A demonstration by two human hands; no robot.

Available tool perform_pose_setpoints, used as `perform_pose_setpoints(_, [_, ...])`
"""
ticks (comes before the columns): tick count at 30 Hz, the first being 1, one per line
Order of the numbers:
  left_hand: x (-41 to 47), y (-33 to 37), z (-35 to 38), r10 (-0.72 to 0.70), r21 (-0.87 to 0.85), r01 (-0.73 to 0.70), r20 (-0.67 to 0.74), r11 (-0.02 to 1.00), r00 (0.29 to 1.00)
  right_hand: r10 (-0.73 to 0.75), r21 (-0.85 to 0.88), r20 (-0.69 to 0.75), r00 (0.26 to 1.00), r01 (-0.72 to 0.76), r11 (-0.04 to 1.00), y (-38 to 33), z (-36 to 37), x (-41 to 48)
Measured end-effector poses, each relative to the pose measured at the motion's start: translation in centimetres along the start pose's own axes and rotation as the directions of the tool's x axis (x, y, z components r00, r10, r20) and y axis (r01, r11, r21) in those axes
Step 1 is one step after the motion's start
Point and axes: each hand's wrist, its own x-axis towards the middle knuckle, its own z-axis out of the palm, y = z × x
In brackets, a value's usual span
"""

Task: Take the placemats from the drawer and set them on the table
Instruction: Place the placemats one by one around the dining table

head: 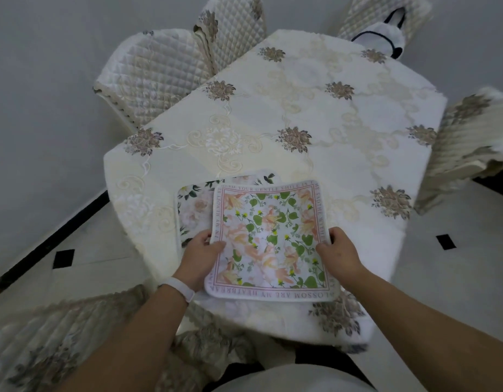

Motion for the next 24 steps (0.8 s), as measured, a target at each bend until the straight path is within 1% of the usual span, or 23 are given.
perform_pose_setpoints(4, [-0.5, 0.6, 2.6, 0.03, 0.065, -0.034, 0.057, 0.997, 0.998, 0.029, 0.002, -0.053, 0.998, -0.029, 1.0, 1.8, -1.8, -0.9])
perform_pose_setpoints(12, [-3.1, 2.7, 8.0, 0.043, 0.016, -0.044, 0.069, 0.999, 0.997, 0.038, 0.108, -0.137, 0.99, -0.023, 0.994, 4.1, -7.0, -1.6])
perform_pose_setpoints(14, [-3.9, 3.2, 10.0, 0.052, 0.031, -0.054, 0.076, 0.998, 0.996, 0.047, 0.149, -0.159, 0.986, -0.023, 0.989, 5.4, -8.8, -1.9])
perform_pose_setpoints(18, [-5.9, 4.3, 15.9, 0.067, 0.061, -0.074, 0.105, 0.995, 0.992, 0.076, 0.233, -0.205, 0.976, -0.027, 0.972, 9.1, -13.5, -2.4])
perform_pose_setpoints(24, [-9.8, 5.0, 28.0, 0.105, 0.118, -0.127, 0.177, 0.985, 0.979, 0.15, 0.339, -0.283, 0.947, -0.048, 0.94, 17.0, -22.9, -3.2])
